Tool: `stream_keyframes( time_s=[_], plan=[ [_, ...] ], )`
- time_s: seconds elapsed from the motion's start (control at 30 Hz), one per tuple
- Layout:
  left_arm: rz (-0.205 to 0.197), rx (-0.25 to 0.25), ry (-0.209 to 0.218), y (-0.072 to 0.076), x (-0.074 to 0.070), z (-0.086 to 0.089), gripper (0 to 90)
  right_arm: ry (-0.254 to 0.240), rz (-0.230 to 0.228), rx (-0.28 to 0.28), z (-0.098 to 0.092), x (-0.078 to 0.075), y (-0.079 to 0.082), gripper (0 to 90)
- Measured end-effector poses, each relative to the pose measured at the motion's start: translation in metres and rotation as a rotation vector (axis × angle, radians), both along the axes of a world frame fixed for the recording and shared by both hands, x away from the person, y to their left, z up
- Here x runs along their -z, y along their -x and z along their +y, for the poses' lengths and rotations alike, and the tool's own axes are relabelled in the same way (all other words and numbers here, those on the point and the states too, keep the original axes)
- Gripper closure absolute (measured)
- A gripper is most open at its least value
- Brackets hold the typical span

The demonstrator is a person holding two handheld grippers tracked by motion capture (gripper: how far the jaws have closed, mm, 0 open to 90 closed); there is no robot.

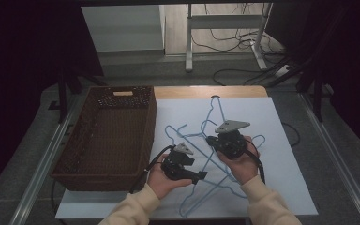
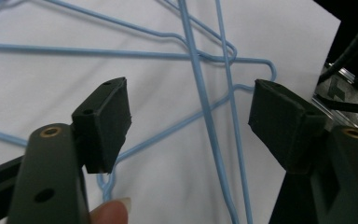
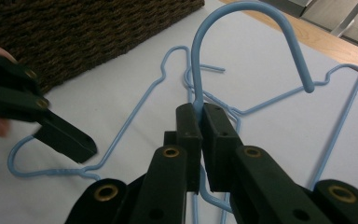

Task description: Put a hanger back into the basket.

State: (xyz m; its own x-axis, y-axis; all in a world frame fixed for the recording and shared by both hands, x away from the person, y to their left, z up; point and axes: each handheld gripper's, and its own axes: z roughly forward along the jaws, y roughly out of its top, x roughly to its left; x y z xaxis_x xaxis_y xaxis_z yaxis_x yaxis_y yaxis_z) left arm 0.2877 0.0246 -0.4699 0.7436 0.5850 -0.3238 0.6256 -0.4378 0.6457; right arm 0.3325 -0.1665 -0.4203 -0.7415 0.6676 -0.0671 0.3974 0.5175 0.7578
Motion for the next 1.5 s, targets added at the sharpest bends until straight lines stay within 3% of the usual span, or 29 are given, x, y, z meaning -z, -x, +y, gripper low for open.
stream_keyframes(
  time_s=[0.23, 0.4, 0.6, 0.8, 0.87, 1.0, 1.07, 1.23, 1.5],
  plan=[
    [0.048, -0.011, 0.011, -0.009, 0.011, -0.007, 43.9, -0.013, -0.006, 0.005, -0.001, -0.002, 0.003, 85.9],
    [0.090, 0.005, 0.041, -0.013, 0.014, -0.008, 63.9, -0.014, -0.011, -0.001, -0.001, -0.003, 0.005, 85.8],
    [0.109, 0.001, 0.063, -0.015, 0.010, -0.002, 84.5, -0.029, -0.010, -0.004, -0.002, -0.004, 0.007, 85.4],
    [0.104, -0.013, 0.095, -0.016, 0.003, 0.007, 85.8, -0.078, -0.019, -0.016, -0.012, -0.008, 0.009, 82.3],
    [0.099, -0.020, 0.106, -0.017, 0.001, 0.009, 85.9, -0.086, -0.038, -0.013, -0.015, -0.010, 0.011, 72.6],
    [0.079, -0.028, 0.134, -0.016, -0.008, 0.017, 86.0, -0.155, -0.091, -0.008, -0.031, -0.012, 0.016, 48.7],
    [0.070, -0.035, 0.153, -0.016, -0.012, 0.020, 86.0, -0.182, -0.098, 0.004, -0.040, -0.011, 0.018, 41.2],
    [0.045, -0.038, 0.179, -0.016, -0.025, 0.028, 86.0, -0.220, -0.083, 0.038, -0.064, -0.004, 0.021, 32.8],
    [0.016, -0.066, 0.222, -0.017, -0.040, 0.040, 85.9, -0.219, -0.060, 0.056, -0.089, 0.008, 0.029, 25.2]
  ],
)
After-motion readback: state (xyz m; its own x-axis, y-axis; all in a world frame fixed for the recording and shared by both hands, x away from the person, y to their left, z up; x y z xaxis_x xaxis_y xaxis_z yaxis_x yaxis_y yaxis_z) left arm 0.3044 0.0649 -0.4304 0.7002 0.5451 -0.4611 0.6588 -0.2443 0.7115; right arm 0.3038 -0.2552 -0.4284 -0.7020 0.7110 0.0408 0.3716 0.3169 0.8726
